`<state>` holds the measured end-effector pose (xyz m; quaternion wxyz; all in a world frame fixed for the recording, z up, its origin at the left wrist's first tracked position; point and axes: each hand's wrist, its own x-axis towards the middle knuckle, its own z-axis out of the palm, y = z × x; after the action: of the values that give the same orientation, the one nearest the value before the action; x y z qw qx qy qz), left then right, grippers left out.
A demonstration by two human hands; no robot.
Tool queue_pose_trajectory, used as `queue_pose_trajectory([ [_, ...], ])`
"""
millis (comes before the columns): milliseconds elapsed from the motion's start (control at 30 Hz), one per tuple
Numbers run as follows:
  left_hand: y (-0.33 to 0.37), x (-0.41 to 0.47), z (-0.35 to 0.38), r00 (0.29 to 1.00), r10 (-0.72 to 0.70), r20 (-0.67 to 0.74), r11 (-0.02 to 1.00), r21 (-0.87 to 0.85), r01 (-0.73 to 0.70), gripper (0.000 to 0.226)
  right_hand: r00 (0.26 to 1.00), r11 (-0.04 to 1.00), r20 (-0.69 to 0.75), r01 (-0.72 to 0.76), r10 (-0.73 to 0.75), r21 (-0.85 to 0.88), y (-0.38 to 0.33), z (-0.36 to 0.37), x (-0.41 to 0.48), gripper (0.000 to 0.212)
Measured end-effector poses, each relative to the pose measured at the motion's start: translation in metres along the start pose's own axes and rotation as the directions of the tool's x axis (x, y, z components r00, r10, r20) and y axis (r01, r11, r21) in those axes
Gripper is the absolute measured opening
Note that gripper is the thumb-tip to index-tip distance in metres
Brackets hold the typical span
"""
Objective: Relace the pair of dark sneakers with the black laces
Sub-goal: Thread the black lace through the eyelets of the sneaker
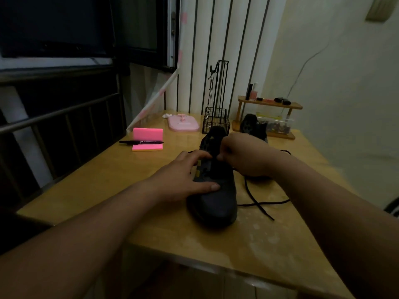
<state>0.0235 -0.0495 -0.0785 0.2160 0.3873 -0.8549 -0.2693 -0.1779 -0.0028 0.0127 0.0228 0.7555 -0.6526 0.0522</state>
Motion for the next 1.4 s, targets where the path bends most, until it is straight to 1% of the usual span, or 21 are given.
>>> queue_pose_trajectory([
  [67,0.000,0.001,0.000,1.000,0.003,-0.002,1.000,0.018,-0.003,0.083,0.996,0.996,-0.059,-0.059,0.063,0.072,0.012,-0.007,-0.004,0.010],
  [133,-0.001,0.004,0.000,1.000,-0.006,-0.002,0.999,0.036,0.006,0.085,0.992,0.989,-0.056,-0.103,0.109,0.101,0.022,-0.010,-0.005,0.011],
  [233,0.002,0.003,-0.002,1.000,0.001,-0.010,0.998,0.064,0.000,0.082,0.994,0.986,-0.043,-0.098,0.104,0.133,0.026,-0.007,-0.004,0.011],
  [300,0.012,0.004,-0.008,0.994,0.062,-0.093,0.996,0.062,-0.057,0.072,0.995,0.981,-0.072,-0.054,0.069,0.188,0.021,-0.010,-0.002,0.009],
  [367,0.027,0.013,-0.016,0.978,0.111,-0.175,0.993,-0.020,-0.117,0.051,0.996,0.982,-0.092,0.005,0.013,0.187,0.012,-0.017,0.001,0.005],
  [467,0.046,0.029,-0.024,0.992,0.090,-0.083,0.985,-0.142,-0.101,0.023,0.987,0.961,-0.150,0.089,-0.050,0.260,-0.002,-0.025,0.006,0.005],
  [567,0.050,0.036,-0.027,0.997,-0.033,-0.074,0.945,-0.328,0.007,0.016,0.963,0.872,-0.253,0.047,0.089,0.487,0.001,-0.022,0.002,0.007],
  [633,0.048,0.039,-0.030,0.983,-0.138,-0.123,0.870,-0.489,0.061,0.018,0.973,0.802,-0.157,-0.044,0.171,0.596,0.011,-0.013,-0.011,0.006],
  [700,0.045,0.042,-0.035,0.962,-0.241,-0.130,0.781,-0.614,0.113,0.016,0.990,0.859,0.046,-0.138,0.133,0.492,0.021,0.000,-0.026,0.005],
  [767,0.043,0.048,-0.039,0.939,-0.317,-0.135,0.702,-0.699,0.136,0.013,0.978,0.931,0.182,-0.157,0.101,0.330,0.028,0.013,-0.037,0.003],
  [800,0.043,0.050,-0.039,0.923,-0.348,-0.164,0.697,-0.703,0.138,0.012,0.976,0.941,0.199,-0.151,0.092,0.304,0.030,0.016,-0.041,0.002],
  [867,0.045,0.048,-0.035,0.864,-0.355,-0.358,0.833,-0.541,0.118,0.022,0.981,0.902,0.167,-0.157,0.097,0.402,0.033,0.014,-0.046,0.007],
  [900,0.049,0.044,-0.033,0.830,-0.283,-0.481,0.910,-0.408,0.074,0.024,0.985,0.861,0.136,-0.162,0.109,0.482,0.034,0.010,-0.048,0.008],
  [933,0.056,0.038,-0.031,0.830,-0.162,-0.533,0.953,-0.303,-0.009,0.022,0.989,0.825,0.096,-0.150,0.116,0.545,0.035,0.003,-0.049,0.008],
  [967,0.064,0.032,-0.029,0.874,-0.051,-0.484,0.960,-0.264,-0.090,0.019,0.992,0.800,0.046,-0.120,0.115,0.588,0.035,-0.005,-0.049,0.007],
  [1000,0.074,0.027,-0.026,0.934,0.020,-0.358,0.949,-0.288,-0.130,0.019,0.995,0.780,-0.003,-0.079,0.103,0.621,0.035,-0.013,-0.046,0.005],
  [1067,0.090,0.021,-0.021,0.996,0.056,-0.074,0.922,-0.378,-0.080,0.027,0.995,0.722,-0.077,0.008,0.063,0.692,0.034,-0.031,-0.039,0.007],
  [1100,0.094,0.020,-0.021,0.999,0.052,-0.013,0.916,-0.397,-0.053,0.032,0.994,0.696,-0.098,0.037,0.048,0.717,0.034,-0.039,-0.035,0.009],
  [1200,0.092,0.022,-0.033,0.995,0.042,-0.087,0.884,-0.461,-0.078,0.035,0.992,0.675,-0.117,0.060,0.040,0.736,0.042,-0.056,-0.031,0.011],
  [1333,0.070,0.017,-0.050,0.982,-0.051,-0.181,0.725,-0.683,-0.088,0.046,0.986,0.661,-0.110,0.000,0.125,0.750,0.066,-0.059,-0.041,0.014],
  [1400,0.062,0.012,-0.051,0.979,-0.082,-0.188,0.741,-0.668,-0.066,0.042,0.983,0.663,-0.103,-0.026,0.154,0.749,0.071,-0.055,-0.044,0.017],
])
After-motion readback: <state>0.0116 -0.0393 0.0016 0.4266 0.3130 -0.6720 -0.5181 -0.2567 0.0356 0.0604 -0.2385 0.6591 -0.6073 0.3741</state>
